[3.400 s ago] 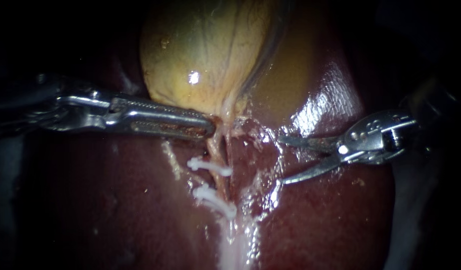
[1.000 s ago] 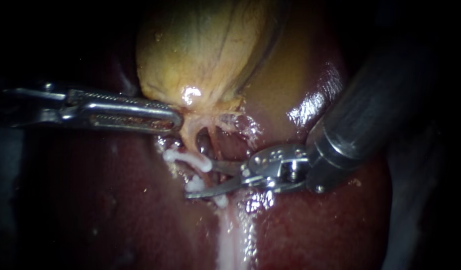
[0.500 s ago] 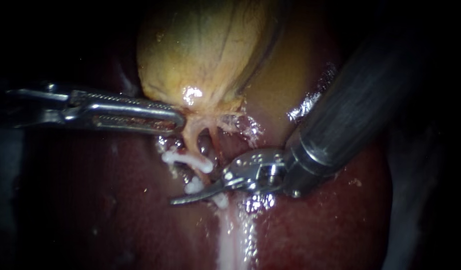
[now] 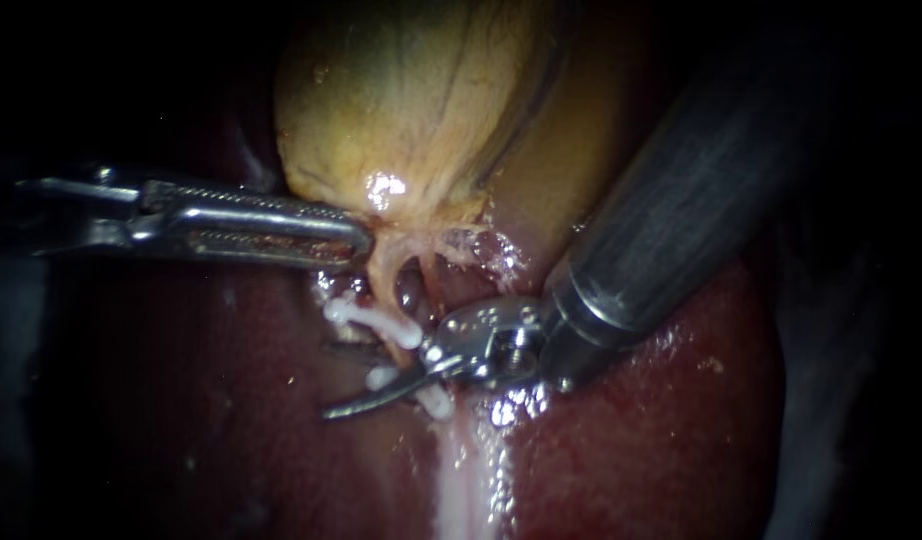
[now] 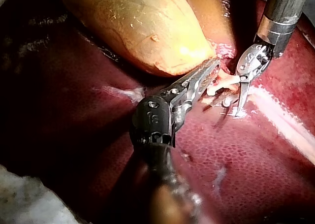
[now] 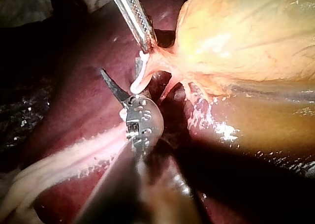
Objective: Go to the cutting position left tube
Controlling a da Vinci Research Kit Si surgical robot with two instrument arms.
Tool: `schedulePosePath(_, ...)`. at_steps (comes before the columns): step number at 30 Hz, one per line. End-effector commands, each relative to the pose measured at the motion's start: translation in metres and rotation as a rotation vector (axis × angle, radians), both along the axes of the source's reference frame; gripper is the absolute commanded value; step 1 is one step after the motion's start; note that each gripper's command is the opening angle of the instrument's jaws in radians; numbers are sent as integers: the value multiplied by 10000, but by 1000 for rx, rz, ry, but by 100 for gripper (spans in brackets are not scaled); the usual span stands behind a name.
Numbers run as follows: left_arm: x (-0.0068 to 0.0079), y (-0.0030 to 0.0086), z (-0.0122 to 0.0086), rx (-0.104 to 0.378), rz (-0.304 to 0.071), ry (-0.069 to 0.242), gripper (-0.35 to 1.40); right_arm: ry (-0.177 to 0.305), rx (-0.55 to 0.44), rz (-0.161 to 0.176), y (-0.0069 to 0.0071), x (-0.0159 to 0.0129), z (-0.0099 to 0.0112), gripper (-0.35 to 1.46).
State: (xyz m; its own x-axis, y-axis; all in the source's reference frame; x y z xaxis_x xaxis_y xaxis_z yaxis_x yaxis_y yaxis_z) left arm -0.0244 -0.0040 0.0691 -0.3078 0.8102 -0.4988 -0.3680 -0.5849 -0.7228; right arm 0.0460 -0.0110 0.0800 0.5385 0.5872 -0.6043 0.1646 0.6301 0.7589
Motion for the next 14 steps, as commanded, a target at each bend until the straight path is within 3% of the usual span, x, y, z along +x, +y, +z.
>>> schedulePosePath(1, 0, 0, 0, 0, 0, 1, -35, 0, 0, 1, 0, 0, 0, 123)
schedulePosePath(14, 0, 1, 3, -1, 0, 0, -35, 1, 0, 0, -1, -3, 0, 126)
